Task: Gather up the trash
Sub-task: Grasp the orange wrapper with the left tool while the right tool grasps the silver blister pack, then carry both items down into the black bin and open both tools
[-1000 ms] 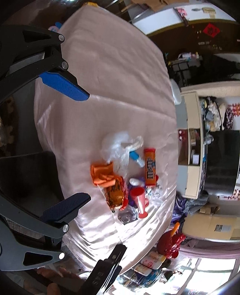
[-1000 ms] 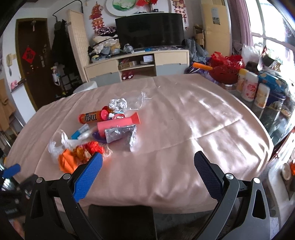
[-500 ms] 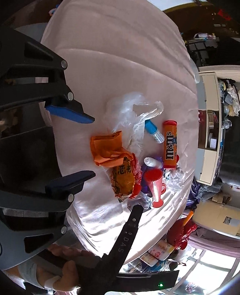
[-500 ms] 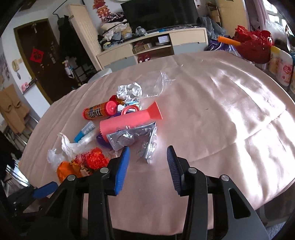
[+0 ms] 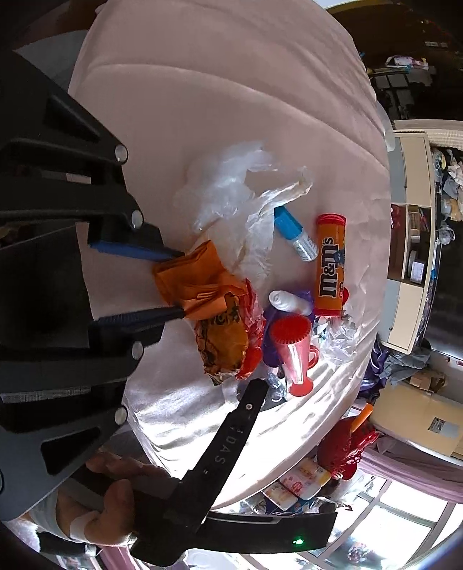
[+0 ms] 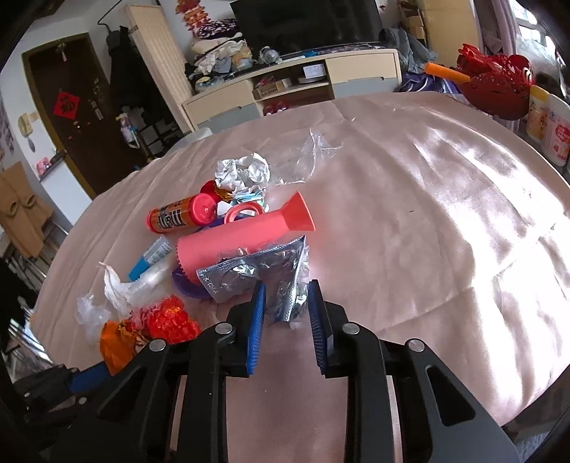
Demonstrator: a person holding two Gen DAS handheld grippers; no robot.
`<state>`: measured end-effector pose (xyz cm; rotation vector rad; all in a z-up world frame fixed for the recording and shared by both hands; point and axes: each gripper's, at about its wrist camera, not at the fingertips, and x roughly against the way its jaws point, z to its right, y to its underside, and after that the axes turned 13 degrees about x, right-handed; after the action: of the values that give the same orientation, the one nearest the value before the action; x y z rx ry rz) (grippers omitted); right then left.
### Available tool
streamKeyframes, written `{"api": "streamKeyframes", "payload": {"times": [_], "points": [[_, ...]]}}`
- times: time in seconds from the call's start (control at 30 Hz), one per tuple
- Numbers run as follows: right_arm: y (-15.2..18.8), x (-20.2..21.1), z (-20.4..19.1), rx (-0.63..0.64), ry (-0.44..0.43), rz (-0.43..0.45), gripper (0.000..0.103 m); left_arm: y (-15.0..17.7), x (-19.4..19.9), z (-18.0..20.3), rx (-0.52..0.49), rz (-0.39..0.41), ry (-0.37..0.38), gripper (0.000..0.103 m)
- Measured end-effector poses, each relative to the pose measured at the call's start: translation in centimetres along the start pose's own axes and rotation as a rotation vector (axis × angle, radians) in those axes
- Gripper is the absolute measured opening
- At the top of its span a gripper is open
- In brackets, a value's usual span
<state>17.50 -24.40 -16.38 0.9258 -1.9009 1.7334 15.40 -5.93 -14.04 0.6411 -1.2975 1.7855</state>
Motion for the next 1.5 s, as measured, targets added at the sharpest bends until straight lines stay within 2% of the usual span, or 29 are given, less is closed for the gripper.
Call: {"api": "streamKeyframes", "payload": {"times": [0.03, 0.07, 0.43, 0.57, 0.67, 0.77, 0.87, 0.97, 1.13, 1.23, 1.4, 1.5], "points": [[0.1, 0.3, 0.1, 0.0, 0.004, 0.007, 0.024, 0.1, 0.2, -0.1, 0.002, 0.004, 0.0, 0.007], [0.2, 0.5, 0.0, 0.001, 0.009, 0.015, 0.024, 0.1, 0.4, -0.2, 0.004, 0.007, -0.002, 0.005], [0.8, 4.5, -0.6, 0.036, 0.075, 0.067, 0.023, 1.2, 4.5, -1.1, 0.015, 0.086, -0.01, 0.004], [1.3, 7.2, -1.5, 0.065, 0.086, 0.093, 0.023, 2.2, 6.7, -1.0, 0.002, 0.118, -0.004, 0.004], [2.2, 9.7, -2.3, 0.089, 0.106, 0.107, 0.023, 3.3, 8.5, -1.0, -0.009, 0.152, -0.027, 0.004], [3.0, 11.3, -3.0, 0.115, 0.095, 0.095, 0.024, 4.1, 9.7, -1.1, -0.006, 0.165, -0.04, 0.004], [4.6, 12.4, -3.6, 0.124, 0.057, 0.067, 0.024, 5.4, 11.1, -1.2, -0.005, 0.157, -0.009, 0.004], [6.2, 12.6, -4.1, 0.132, 0.035, 0.032, 0.024, 7.2, 10.8, -1.2, -0.011, 0.132, -0.017, 0.004], [8.5, 11.6, -4.7, 0.126, 0.029, -0.027, 0.024, 9.6, 7.9, -1.8, 0.003, 0.038, 0.012, 0.004], [9.7, 10.3, -4.8, 0.111, 0.027, -0.069, 0.024, 10.5, 6.1, -1.9, 0.015, -0.015, 0.027, 0.004], [12.4, 7.3, -4.0, 0.047, -0.033, -0.176, 0.024, 12.2, 3.6, -2.5, 0.038, -0.104, 0.039, 0.004], [13.6, 5.6, -3.8, 0.033, -0.029, -0.216, 0.024, 13.2, 2.1, -2.8, 0.05, -0.142, 0.038, 0.004]]}}
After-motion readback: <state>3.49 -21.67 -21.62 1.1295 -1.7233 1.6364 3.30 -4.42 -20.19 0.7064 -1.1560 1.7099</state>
